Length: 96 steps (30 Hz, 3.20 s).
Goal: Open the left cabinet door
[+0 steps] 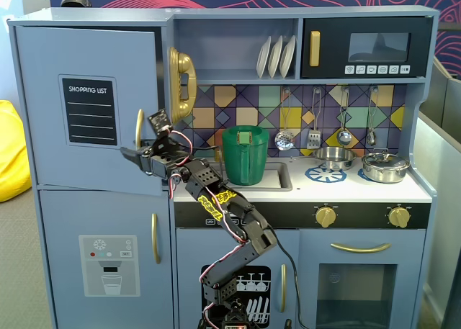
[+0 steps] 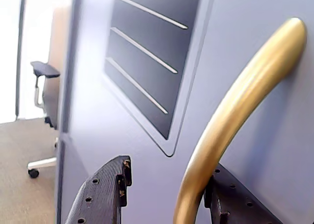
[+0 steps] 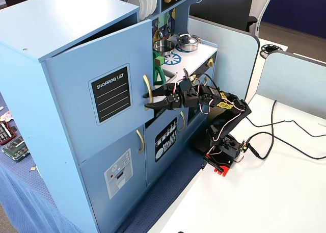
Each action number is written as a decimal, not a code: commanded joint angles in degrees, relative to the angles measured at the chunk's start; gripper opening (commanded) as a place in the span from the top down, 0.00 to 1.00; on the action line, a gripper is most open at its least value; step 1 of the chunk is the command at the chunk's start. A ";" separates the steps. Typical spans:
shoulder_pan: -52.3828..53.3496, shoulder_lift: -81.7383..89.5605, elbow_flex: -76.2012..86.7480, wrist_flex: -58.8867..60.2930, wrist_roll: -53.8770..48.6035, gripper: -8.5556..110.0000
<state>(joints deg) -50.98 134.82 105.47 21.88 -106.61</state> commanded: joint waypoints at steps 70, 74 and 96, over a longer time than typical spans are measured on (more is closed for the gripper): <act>-3.69 12.22 7.21 -5.62 -8.00 0.88; -5.80 12.22 7.91 -7.65 -9.84 0.88; 20.92 12.74 5.54 24.35 13.54 0.90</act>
<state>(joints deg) -35.68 145.90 112.85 40.61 -97.21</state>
